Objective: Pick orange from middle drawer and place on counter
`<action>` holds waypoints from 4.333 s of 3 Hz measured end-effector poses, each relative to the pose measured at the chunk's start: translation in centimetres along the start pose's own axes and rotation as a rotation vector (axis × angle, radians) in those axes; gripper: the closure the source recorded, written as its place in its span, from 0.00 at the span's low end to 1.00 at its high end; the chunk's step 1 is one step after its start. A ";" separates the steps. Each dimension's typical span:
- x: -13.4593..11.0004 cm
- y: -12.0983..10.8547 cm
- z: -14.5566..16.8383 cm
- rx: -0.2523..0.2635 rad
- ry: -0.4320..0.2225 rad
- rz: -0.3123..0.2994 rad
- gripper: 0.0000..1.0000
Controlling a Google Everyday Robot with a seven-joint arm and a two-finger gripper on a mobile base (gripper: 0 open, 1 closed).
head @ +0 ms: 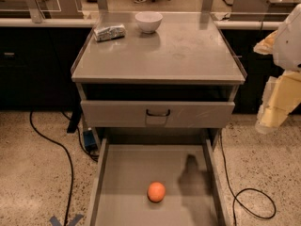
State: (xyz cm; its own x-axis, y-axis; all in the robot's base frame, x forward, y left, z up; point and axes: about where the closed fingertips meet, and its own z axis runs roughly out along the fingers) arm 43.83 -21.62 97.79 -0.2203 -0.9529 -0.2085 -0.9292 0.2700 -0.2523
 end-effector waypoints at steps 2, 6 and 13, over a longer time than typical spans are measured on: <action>-0.4 0.5 1.4 0.002 0.005 -0.012 0.00; 3.8 4.4 16.1 -0.164 -0.103 0.226 0.00; -3.9 12.5 28.9 -0.213 -0.128 0.209 0.00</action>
Offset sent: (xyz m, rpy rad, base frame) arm 0.0018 0.0143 -0.0372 -0.0231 0.0141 0.0226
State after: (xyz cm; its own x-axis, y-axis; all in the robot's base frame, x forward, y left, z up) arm 41.63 -10.58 68.17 -0.3865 -0.8510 -0.3555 -0.9119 0.4102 0.0096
